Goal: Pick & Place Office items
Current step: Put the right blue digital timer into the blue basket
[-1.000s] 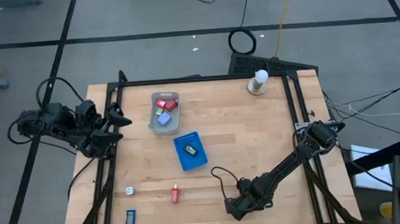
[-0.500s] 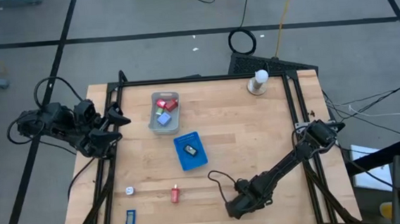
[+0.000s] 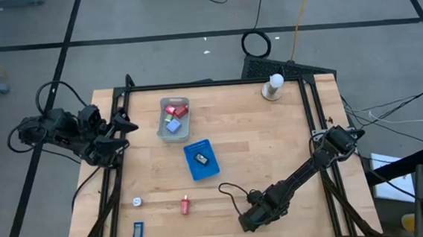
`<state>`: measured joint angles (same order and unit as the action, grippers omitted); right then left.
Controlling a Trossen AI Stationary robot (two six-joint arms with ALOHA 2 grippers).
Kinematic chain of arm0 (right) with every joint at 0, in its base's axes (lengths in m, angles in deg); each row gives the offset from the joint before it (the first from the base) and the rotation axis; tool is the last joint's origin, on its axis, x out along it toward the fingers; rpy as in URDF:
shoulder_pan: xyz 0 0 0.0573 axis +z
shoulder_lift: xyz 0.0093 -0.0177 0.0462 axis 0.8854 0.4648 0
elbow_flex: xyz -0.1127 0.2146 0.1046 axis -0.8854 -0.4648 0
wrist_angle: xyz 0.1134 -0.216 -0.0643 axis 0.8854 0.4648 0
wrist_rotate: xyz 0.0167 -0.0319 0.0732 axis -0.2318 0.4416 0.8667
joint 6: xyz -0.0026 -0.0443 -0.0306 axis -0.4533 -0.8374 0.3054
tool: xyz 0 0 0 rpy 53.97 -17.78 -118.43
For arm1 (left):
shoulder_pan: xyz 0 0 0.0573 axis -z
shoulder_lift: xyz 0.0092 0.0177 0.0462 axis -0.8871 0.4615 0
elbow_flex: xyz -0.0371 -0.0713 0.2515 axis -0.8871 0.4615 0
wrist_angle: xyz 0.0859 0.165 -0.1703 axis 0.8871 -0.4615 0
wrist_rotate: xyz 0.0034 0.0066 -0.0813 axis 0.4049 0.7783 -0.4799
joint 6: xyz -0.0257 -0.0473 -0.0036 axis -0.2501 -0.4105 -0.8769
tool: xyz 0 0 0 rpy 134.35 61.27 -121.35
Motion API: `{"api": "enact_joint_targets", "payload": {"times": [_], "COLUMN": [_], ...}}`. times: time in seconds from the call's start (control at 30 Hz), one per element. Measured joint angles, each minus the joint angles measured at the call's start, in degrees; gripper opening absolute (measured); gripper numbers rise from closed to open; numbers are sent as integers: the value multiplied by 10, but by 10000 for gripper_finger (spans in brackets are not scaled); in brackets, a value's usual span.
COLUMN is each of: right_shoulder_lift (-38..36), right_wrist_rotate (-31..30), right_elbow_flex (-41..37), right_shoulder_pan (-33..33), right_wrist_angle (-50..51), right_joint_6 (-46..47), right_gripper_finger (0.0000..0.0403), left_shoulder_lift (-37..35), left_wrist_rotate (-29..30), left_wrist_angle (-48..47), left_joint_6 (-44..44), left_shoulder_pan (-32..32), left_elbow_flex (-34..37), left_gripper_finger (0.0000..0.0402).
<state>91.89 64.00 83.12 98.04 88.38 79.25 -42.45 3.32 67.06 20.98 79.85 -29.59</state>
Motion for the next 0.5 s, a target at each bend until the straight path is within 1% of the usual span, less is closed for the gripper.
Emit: {"api": "enact_joint_targets", "payload": {"times": [0.1, 0.3, 0.37, 0.5], "right_shoulder_lift": [-8, -40, -43, -42], "right_wrist_rotate": [-10, -58, -65, -61], "right_elbow_flex": [0, -2, -2, -2], "right_shoulder_pan": [3, 5, 4, 4], "right_wrist_angle": [6, 55, 48, 29], "right_joint_6": [-2, 2, 5, 2], "right_gripper_finger": [242, 242, 242, 242], "left_shoulder_lift": [0, 0, 0, 0], "left_wrist_rotate": [4, 5, 5, 9], "left_wrist_angle": [0, 0, 1, 1], "left_joint_6": [0, -1, 0, 0], "left_shoulder_pan": [0, 0, 0, 0], "left_elbow_flex": [0, 0, 0, 0], "left_gripper_finger": [255, 255, 255, 255]}}
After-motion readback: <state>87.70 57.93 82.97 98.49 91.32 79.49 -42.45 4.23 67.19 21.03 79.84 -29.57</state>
